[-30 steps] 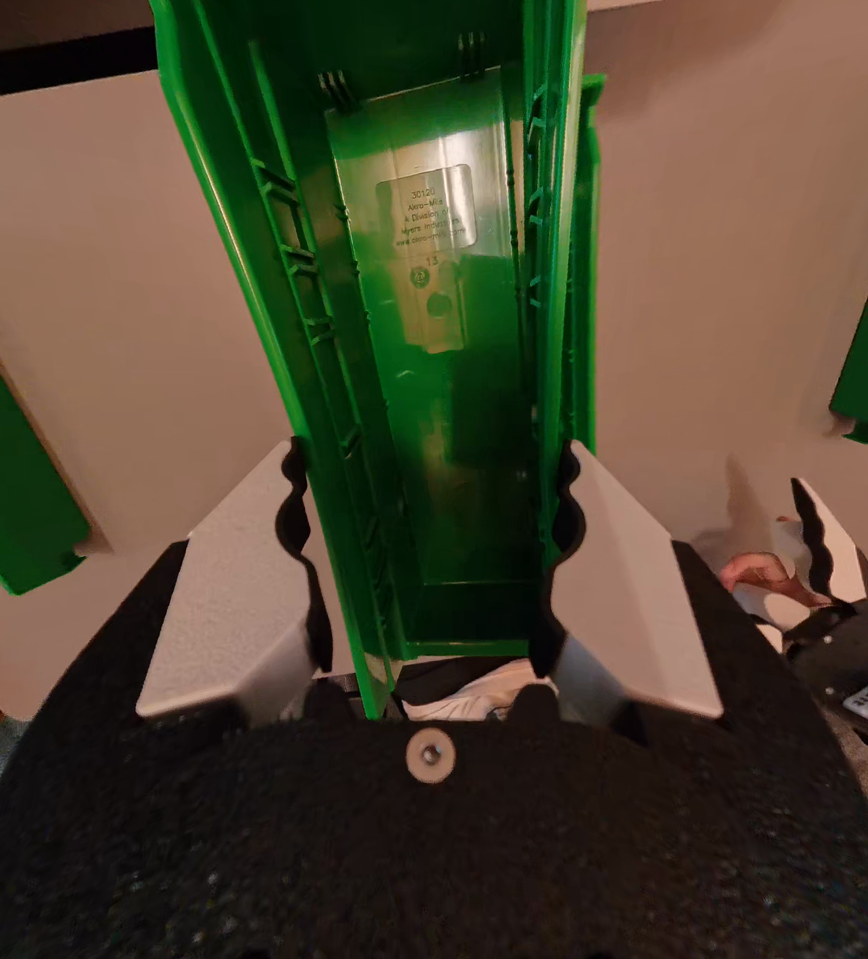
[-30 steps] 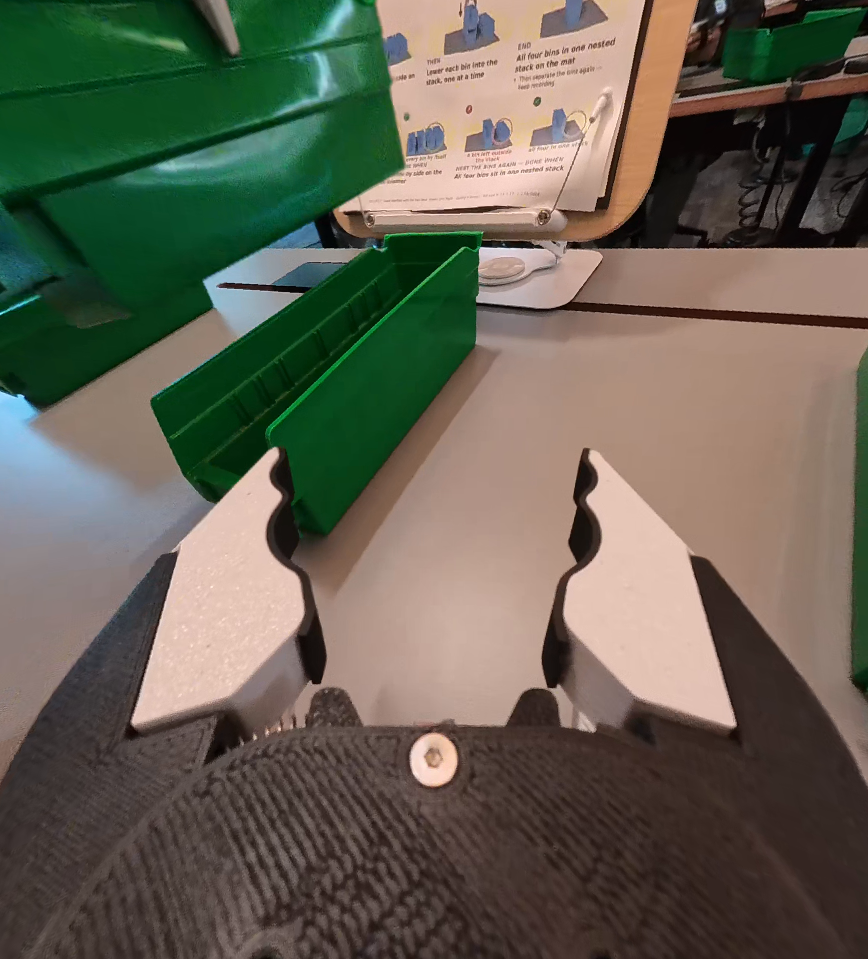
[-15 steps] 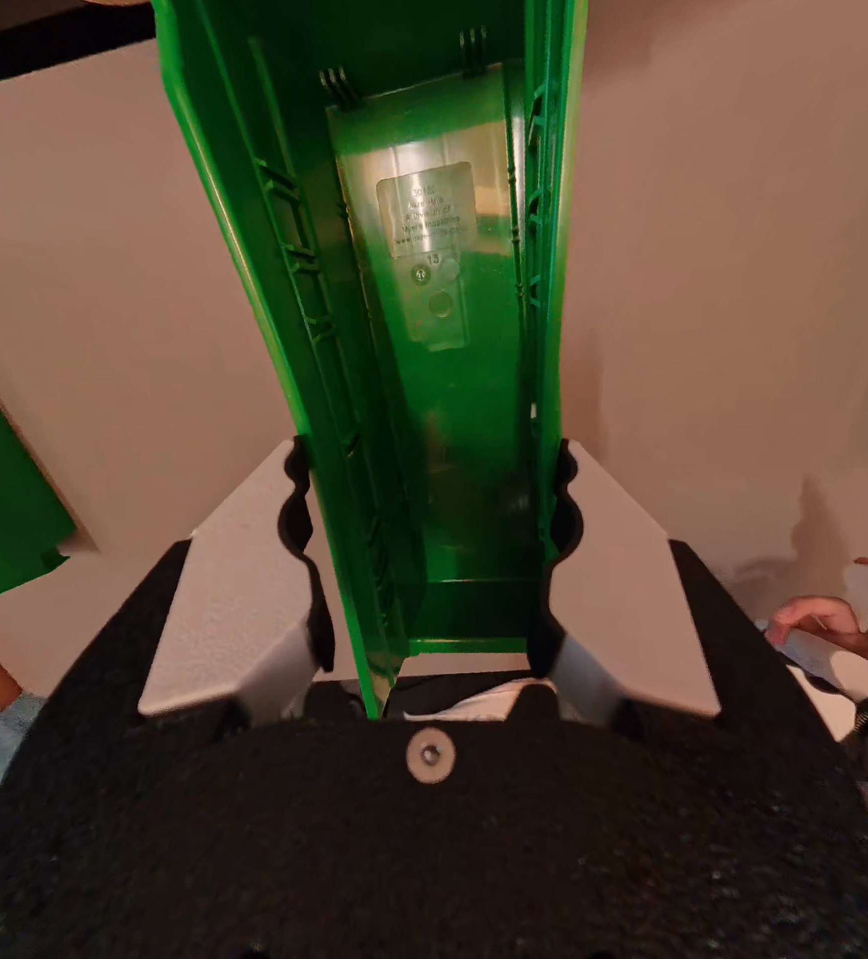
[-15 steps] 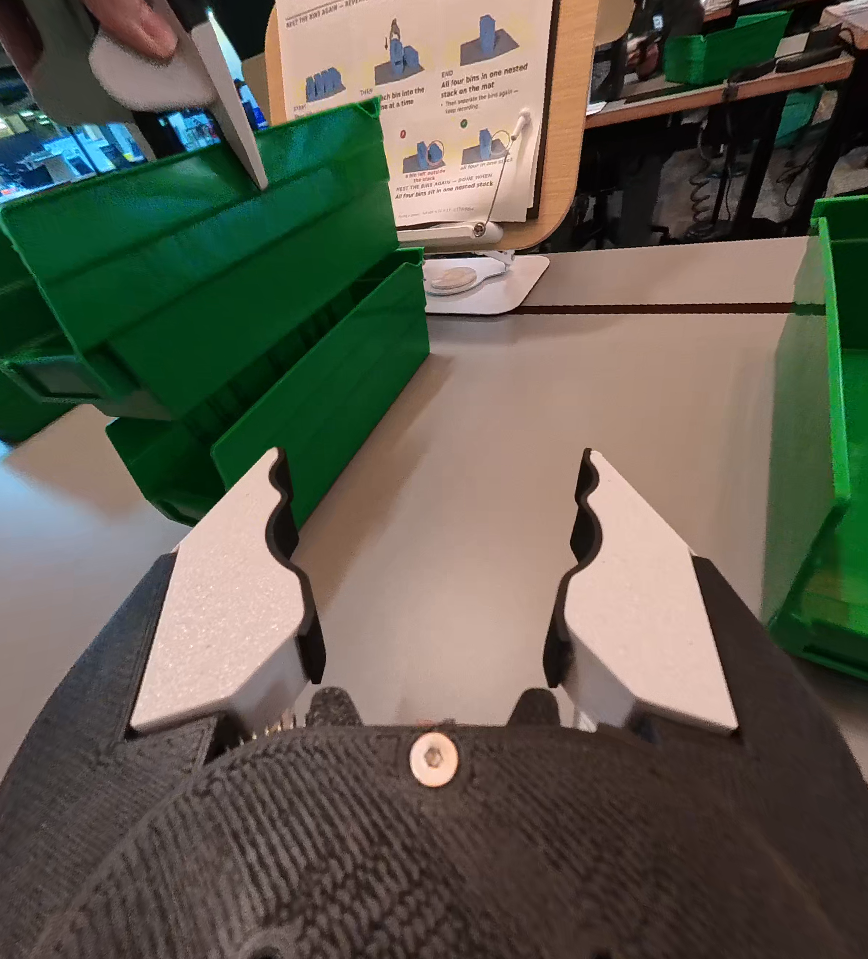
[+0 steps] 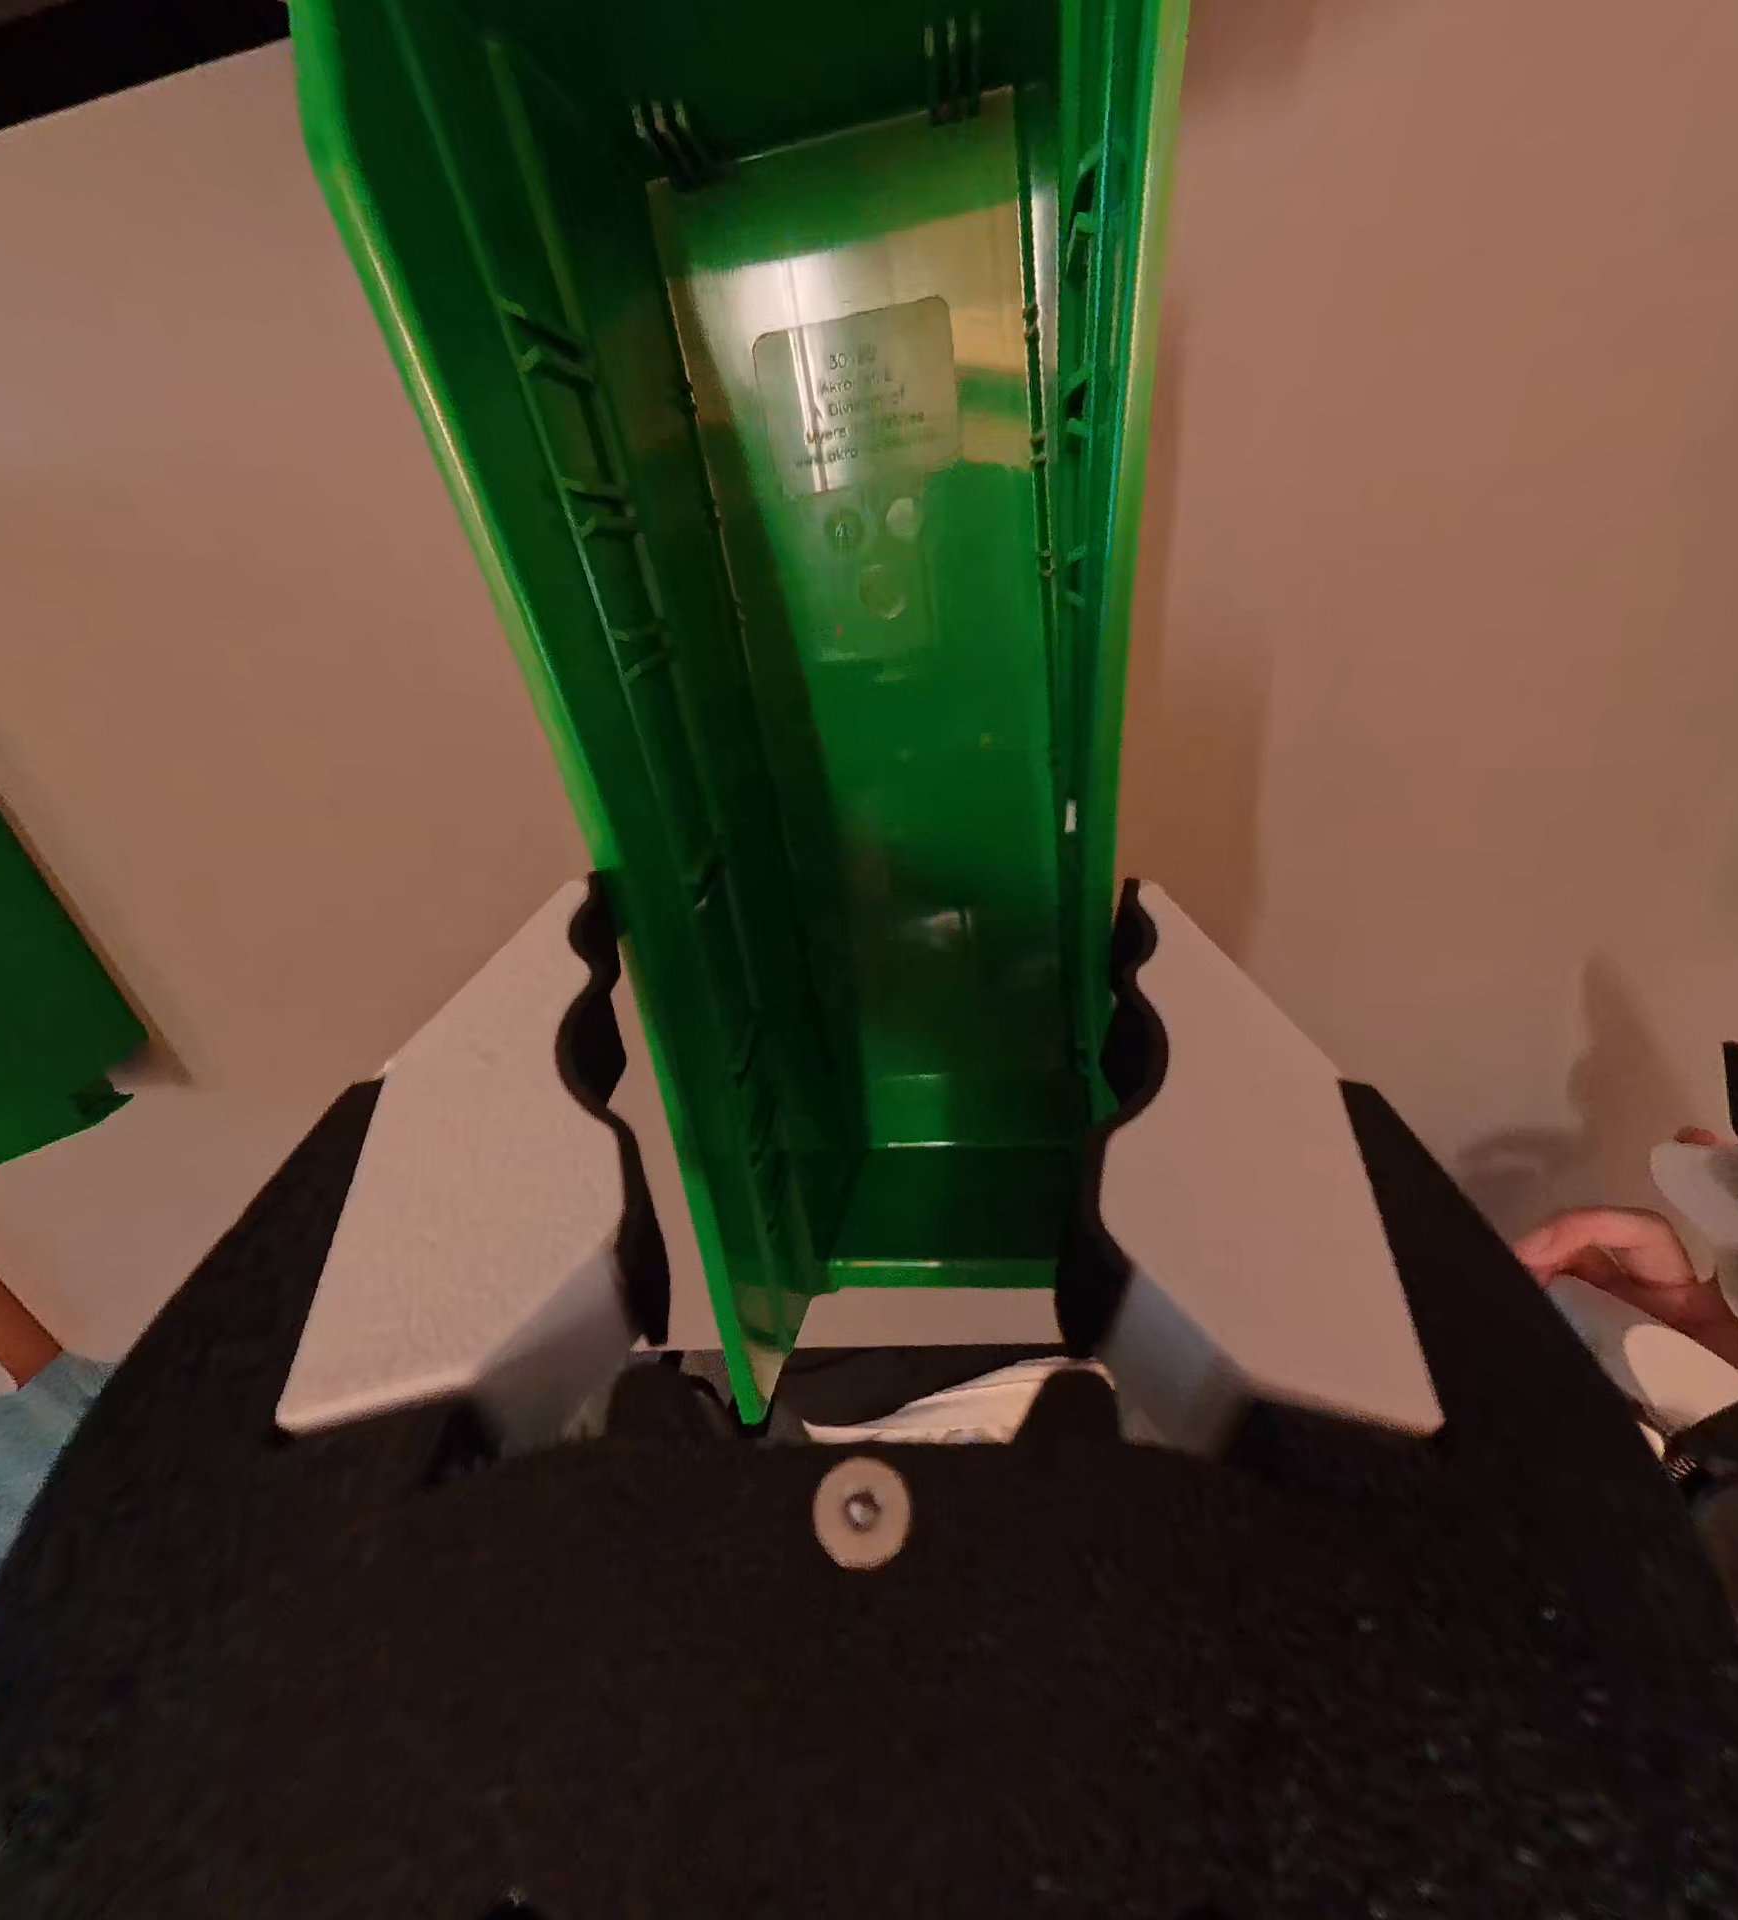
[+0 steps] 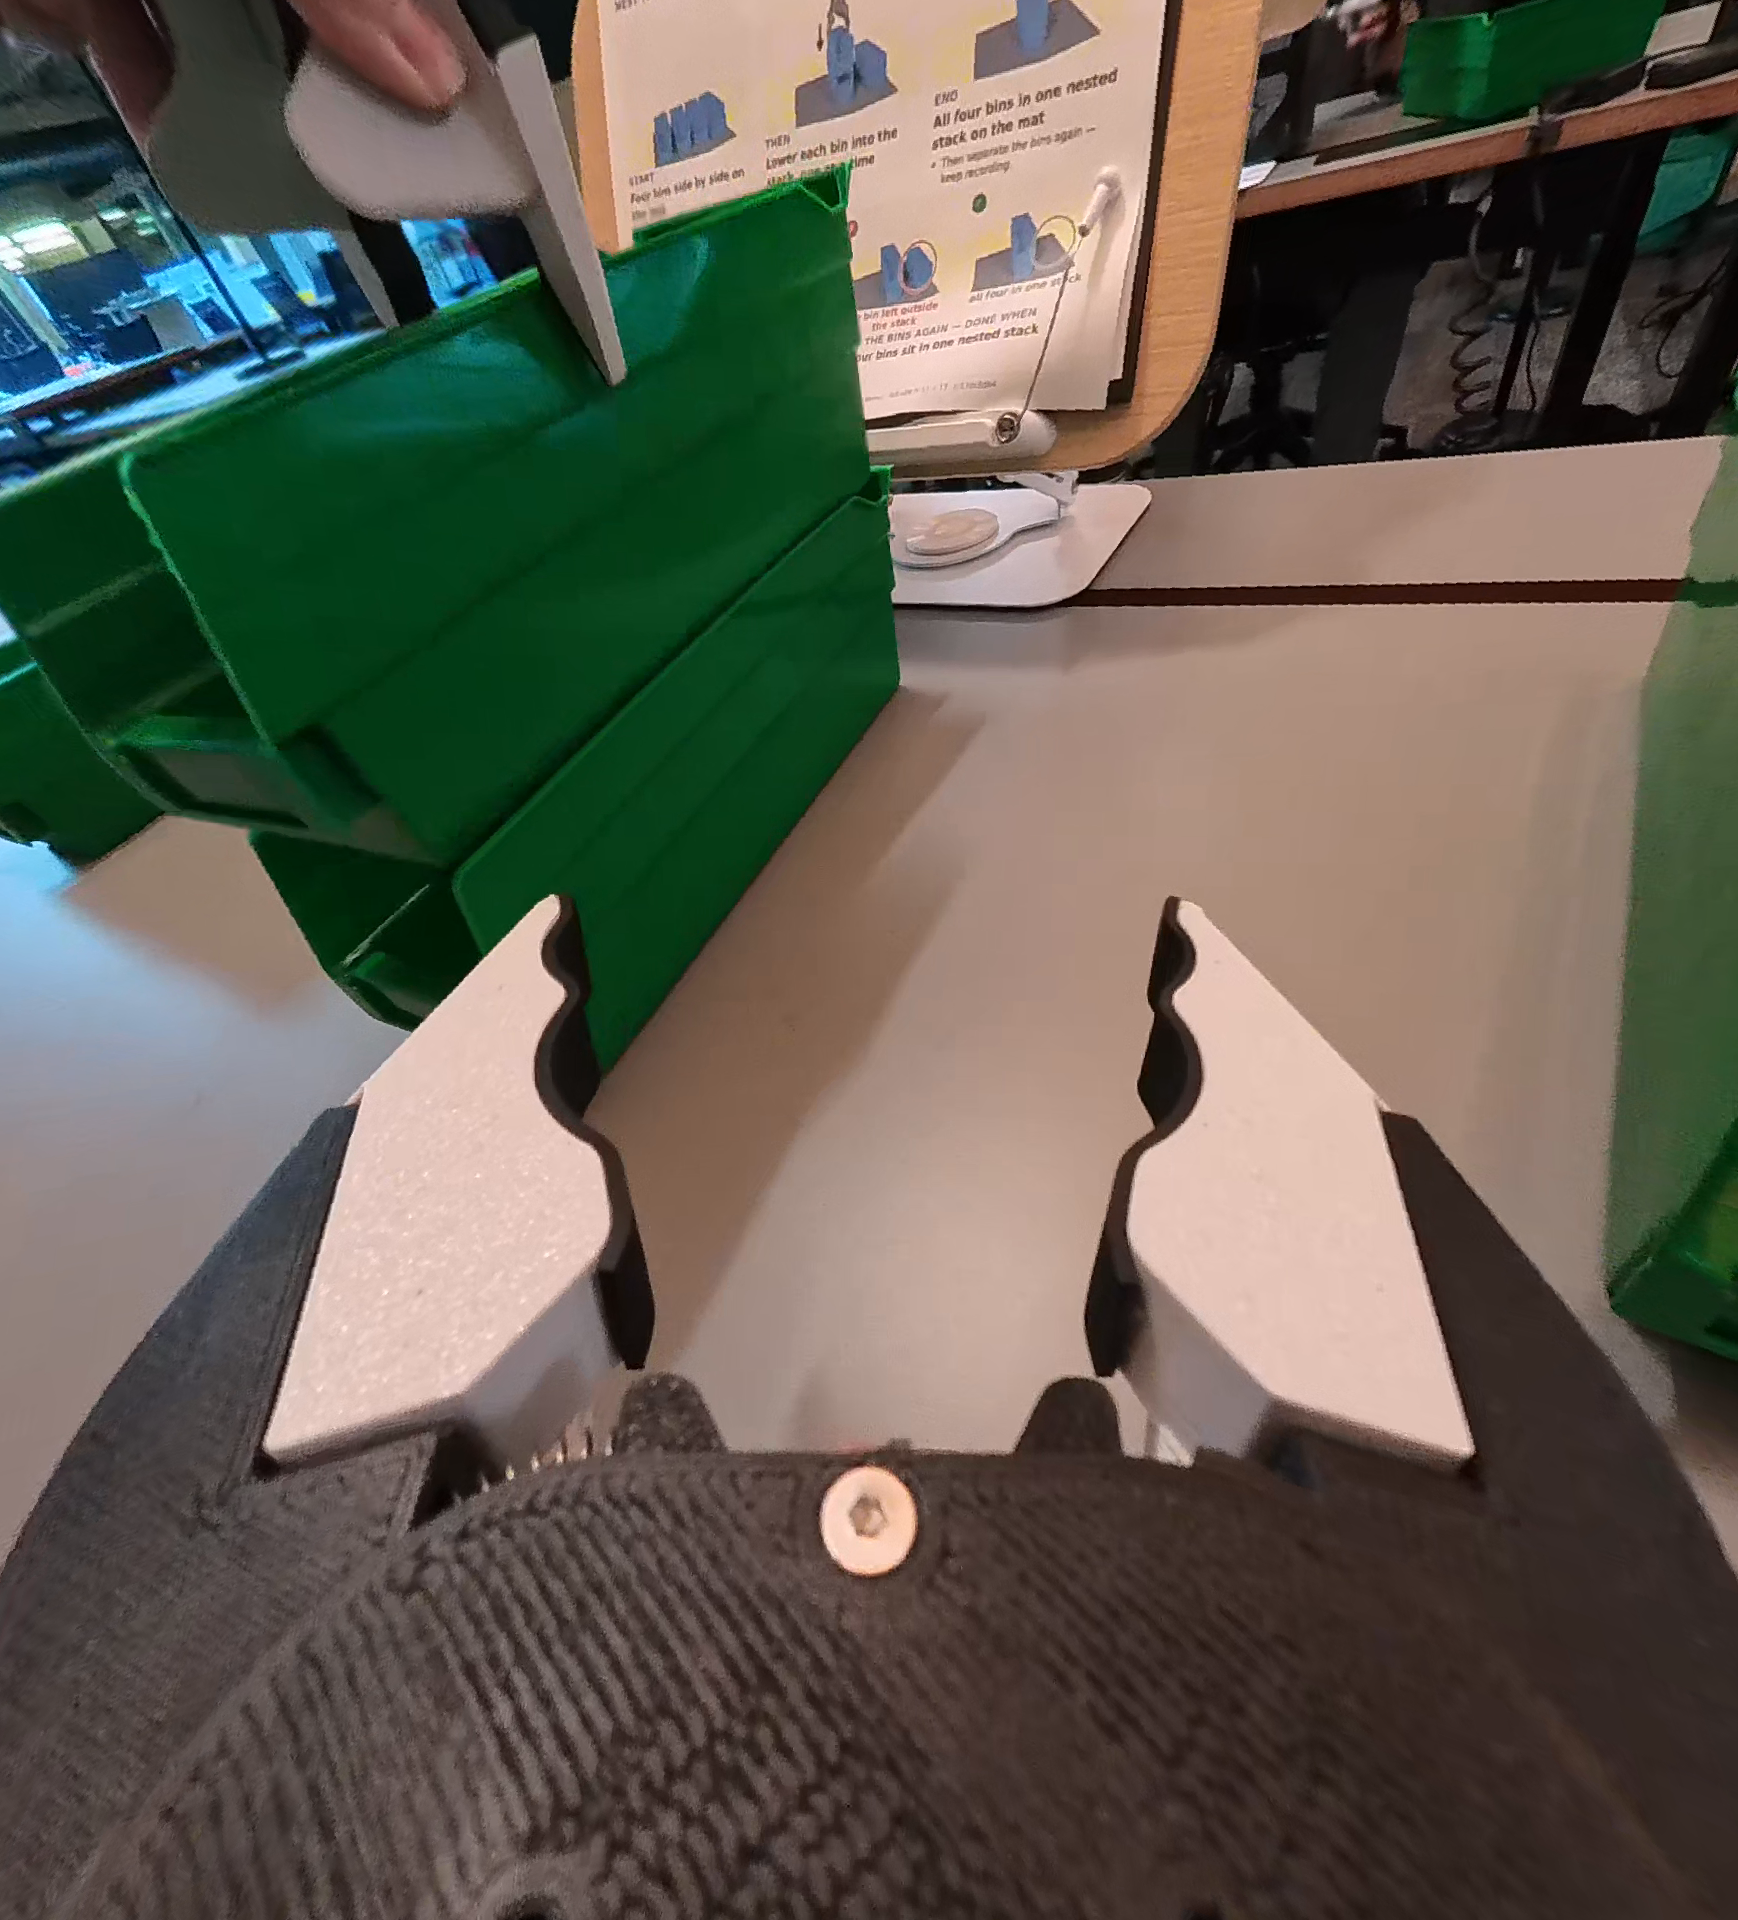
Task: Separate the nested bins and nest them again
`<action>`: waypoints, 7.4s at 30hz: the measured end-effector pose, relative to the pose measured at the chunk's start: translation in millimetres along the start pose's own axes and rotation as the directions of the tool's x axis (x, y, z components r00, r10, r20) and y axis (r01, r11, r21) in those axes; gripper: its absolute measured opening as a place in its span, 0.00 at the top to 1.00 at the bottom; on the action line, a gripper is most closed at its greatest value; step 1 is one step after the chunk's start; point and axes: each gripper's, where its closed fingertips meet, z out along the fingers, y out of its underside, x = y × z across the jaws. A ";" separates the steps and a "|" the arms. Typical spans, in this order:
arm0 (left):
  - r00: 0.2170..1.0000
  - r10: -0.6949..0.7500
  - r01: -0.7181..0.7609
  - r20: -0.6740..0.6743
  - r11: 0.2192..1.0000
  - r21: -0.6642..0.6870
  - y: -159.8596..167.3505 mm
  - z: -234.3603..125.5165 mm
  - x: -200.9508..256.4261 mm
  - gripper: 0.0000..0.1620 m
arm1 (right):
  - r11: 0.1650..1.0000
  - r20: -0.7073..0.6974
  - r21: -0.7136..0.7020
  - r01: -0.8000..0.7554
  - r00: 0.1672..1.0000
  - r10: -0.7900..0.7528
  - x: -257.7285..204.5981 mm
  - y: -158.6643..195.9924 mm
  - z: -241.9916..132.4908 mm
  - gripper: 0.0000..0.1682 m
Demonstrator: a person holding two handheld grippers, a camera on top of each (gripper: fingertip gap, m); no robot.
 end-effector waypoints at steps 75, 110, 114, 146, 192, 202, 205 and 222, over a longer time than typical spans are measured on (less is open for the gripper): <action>0.999 0.012 0.009 -0.038 0.865 0.501 -11.1 51.1 13.1 0.30 | 0.994 0.024 -0.109 0.013 1.000 -0.010 -3.9 39.9 24.8 0.39; 0.982 0.082 0.005 -0.171 0.890 0.457 24.4 43.3 21.2 0.42 | 0.993 0.035 -0.117 -0.008 0.999 0.012 -3.1 42.4 25.8 0.40; 0.982 0.095 -0.001 -0.163 0.867 0.498 24.3 35.6 19.3 0.42 | 0.992 0.036 -0.124 -0.006 0.999 0.010 -3.7 44.9 27.5 0.40; 0.991 0.130 -0.104 -0.042 0.916 0.387 21.0 47.7 14.0 0.28 | 0.986 0.041 -0.164 0.013 0.999 -0.006 -6.6 58.0 33.7 0.40; 0.988 0.093 -0.039 -0.126 0.926 0.375 13.3 57.6 -5.1 0.41 | 0.982 0.059 -0.184 0.031 0.998 -0.020 -13.4 63.4 36.3 0.41; 0.986 0.151 -0.133 -0.069 0.968 0.214 11.4 68.6 3.4 0.40 | 0.981 0.059 -0.192 0.032 0.998 -0.021 -11.9 64.4 35.7 0.41; 0.987 0.142 -0.119 -0.074 0.961 0.249 9.6 68.6 4.5 0.40 | 0.982 0.053 -0.189 0.023 0.998 -0.013 -8.6 63.9 35.4 0.41; 0.972 0.154 -0.070 -0.177 0.911 0.407 -2.3 26.8 6.0 0.23 | 0.982 0.046 -0.181 0.047 0.998 -0.040 -10.4 58.0 33.5 0.39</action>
